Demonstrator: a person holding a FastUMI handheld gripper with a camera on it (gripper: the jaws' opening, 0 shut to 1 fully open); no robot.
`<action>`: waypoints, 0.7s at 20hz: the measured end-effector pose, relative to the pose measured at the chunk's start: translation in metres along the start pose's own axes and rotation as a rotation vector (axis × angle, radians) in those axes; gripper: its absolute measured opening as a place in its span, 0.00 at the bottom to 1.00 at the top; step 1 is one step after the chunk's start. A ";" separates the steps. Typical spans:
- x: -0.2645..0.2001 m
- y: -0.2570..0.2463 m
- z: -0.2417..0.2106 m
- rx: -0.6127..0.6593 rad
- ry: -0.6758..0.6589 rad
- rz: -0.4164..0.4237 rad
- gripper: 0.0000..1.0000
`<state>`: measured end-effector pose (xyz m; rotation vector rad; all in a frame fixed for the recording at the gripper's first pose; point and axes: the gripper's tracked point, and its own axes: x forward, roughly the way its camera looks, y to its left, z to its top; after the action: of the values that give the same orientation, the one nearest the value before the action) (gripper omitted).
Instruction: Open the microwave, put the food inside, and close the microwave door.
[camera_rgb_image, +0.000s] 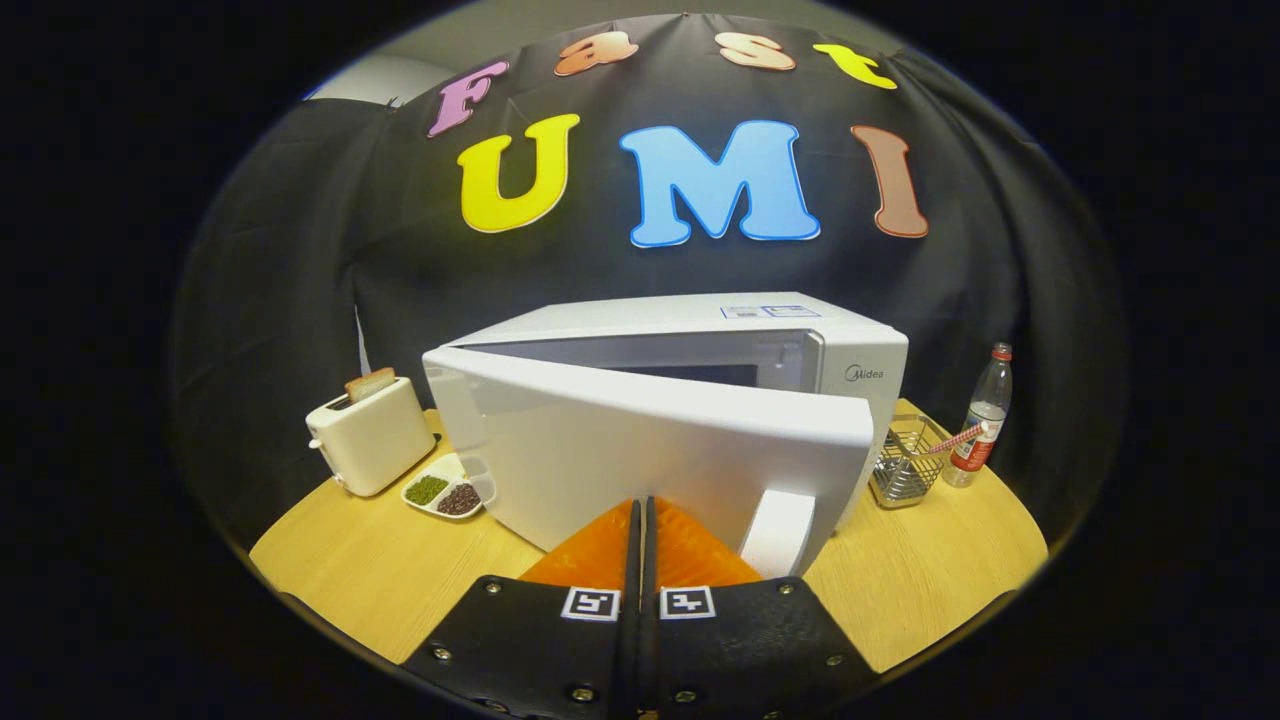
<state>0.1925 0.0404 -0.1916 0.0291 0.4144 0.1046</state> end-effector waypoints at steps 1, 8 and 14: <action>0.005 -0.003 0.002 0.005 -0.001 -0.010 0.01; 0.038 -0.020 0.017 0.028 -0.015 -0.052 0.01; 0.058 -0.030 0.025 0.043 -0.027 -0.073 0.01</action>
<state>0.2581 0.0171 -0.1935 0.0578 0.3908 0.0233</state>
